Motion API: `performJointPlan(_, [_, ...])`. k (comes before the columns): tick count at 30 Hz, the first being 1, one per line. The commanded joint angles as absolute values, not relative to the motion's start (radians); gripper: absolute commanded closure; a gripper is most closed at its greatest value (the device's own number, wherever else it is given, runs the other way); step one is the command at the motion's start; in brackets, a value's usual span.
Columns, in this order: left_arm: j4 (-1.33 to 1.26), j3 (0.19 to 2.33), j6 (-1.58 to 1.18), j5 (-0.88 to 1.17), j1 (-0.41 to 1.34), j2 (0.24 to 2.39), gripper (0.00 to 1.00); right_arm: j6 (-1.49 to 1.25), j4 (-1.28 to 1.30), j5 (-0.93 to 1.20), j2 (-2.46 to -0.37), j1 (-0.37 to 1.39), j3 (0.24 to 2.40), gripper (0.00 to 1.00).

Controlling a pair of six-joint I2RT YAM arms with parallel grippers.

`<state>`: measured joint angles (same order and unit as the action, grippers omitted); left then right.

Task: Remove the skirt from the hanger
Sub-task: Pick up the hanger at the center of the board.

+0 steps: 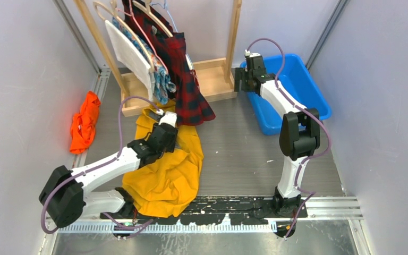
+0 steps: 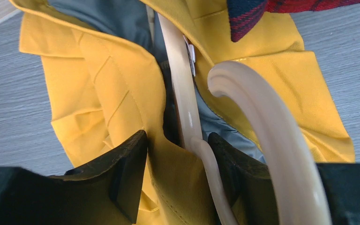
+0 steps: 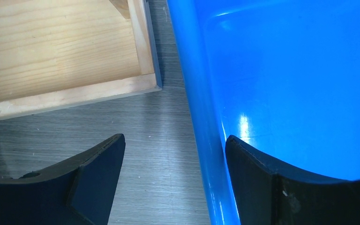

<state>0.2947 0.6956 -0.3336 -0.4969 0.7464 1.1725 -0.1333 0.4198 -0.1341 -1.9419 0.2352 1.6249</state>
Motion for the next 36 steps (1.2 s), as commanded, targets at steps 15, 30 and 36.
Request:
performJointPlan(15, [0.427,0.877,-0.183,-0.485,0.737,1.158,1.0,-0.121,0.406,-0.133,-1.915,0.243,1.654,0.2])
performJointPlan(30, [1.259,1.707,0.032,0.108,0.647,1.066,1.0,-0.05,0.425,-0.171,-1.741,0.382,1.53,0.2])
performJointPlan(36, [1.316,1.996,0.167,0.235,0.628,1.251,1.0,0.029,0.488,-0.182,-1.672,0.448,1.63,0.15])
